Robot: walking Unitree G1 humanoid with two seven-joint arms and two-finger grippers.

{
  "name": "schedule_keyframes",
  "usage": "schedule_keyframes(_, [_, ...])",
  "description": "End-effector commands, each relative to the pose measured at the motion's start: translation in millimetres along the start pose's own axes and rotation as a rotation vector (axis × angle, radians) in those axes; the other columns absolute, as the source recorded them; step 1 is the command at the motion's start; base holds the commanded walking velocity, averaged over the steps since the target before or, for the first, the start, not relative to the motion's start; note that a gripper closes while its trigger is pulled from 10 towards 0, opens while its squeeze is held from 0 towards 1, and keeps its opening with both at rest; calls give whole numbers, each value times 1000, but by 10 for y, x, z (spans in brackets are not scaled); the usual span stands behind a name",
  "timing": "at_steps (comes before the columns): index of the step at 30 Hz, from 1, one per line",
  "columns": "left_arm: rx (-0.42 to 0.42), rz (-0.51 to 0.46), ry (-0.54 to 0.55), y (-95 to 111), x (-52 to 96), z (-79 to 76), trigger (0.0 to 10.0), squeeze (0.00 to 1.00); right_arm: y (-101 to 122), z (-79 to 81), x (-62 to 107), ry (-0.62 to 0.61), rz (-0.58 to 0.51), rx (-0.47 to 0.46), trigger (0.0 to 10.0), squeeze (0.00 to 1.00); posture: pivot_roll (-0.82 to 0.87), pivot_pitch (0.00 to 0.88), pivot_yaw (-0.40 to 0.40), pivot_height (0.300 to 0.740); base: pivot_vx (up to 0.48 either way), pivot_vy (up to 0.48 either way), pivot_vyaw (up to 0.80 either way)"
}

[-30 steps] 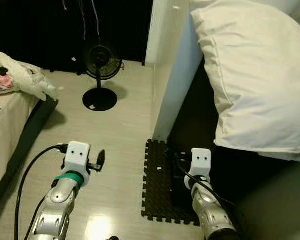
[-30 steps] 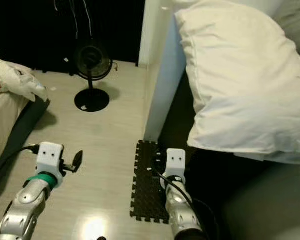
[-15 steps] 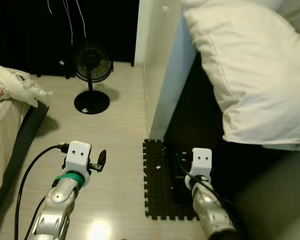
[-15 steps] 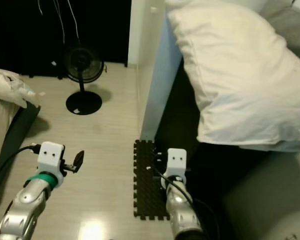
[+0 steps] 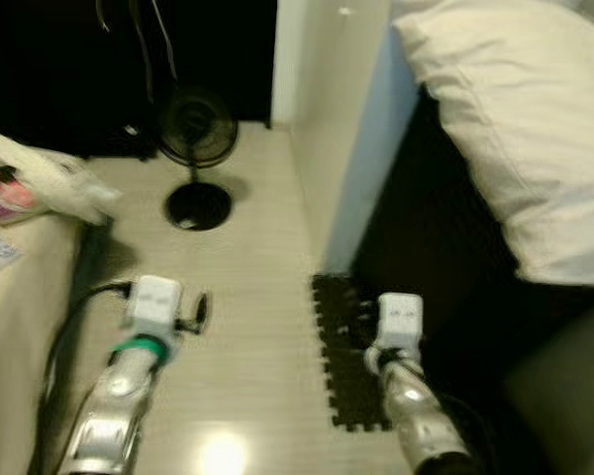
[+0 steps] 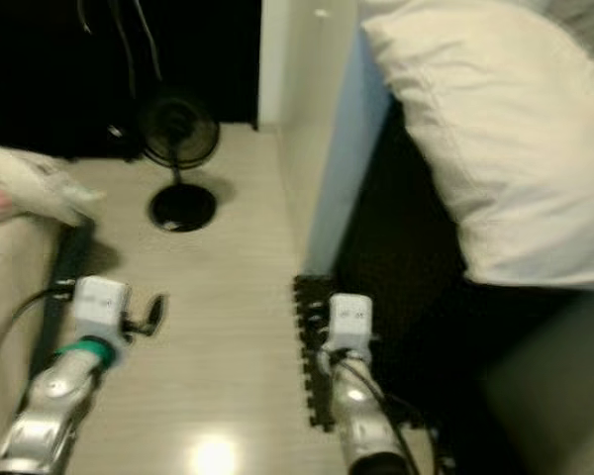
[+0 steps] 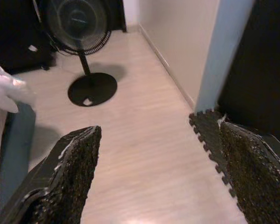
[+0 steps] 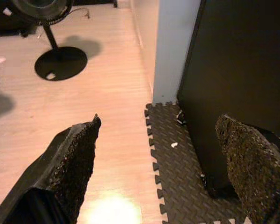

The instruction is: Clean up the room

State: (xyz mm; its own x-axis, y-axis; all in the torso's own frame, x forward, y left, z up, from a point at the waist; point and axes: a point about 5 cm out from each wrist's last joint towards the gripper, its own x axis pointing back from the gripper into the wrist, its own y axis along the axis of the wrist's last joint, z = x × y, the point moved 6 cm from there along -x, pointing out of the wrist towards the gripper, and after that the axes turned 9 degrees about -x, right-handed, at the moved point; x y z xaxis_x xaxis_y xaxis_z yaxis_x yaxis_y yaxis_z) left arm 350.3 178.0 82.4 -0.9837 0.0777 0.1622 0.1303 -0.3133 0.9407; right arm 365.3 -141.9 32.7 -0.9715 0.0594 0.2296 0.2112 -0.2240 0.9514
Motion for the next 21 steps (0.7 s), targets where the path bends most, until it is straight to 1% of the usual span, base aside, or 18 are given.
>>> schedule_keyframes(1, [-11,24,-5,-56,15,27,10000,0,-63,-39,16,-23,16,-25,10000,0,171,0,11,740,0,435,0])
schedule_keyframes(2, [-11,24,-5,-56,15,27,10000,0,-63,-39,16,-23,16,-25,10000,0,171,0,11,740,0,435,0])
schedule_keyframes(3, [-22,20,-15,-31,3,40,10000,0,-53,-54,9,-38,8,-32,10000,0,183,0,39,740,0,435,0])
schedule_keyframes(8, [-42,11,-36,27,-52,74,10000,0,-20,-59,6,-67,-15,-38,10000,0,174,0,76,740,0,437,0])
schedule_keyframes(10, [-34,11,-36,35,-73,69,10000,0,-18,-64,13,-70,-18,-40,10000,0,174,0,76,740,0,307,0])
schedule_keyframes(12, [-57,-6,-55,80,-103,23,10000,0,-17,-84,28,-78,-23,-42,10000,0,166,0,85,740,0,0,0])
schedule_keyframes(16, [-72,-18,-75,116,-119,-70,10000,0,-23,-138,48,-93,-27,-43,10000,0,161,0,90,740,0,-480,0])
schedule_keyframes(21, [-76,-20,-87,125,-127,-113,10000,0,-21,-185,52,-106,-30,-43,10000,0,150,0,97,740,0,-480,0])
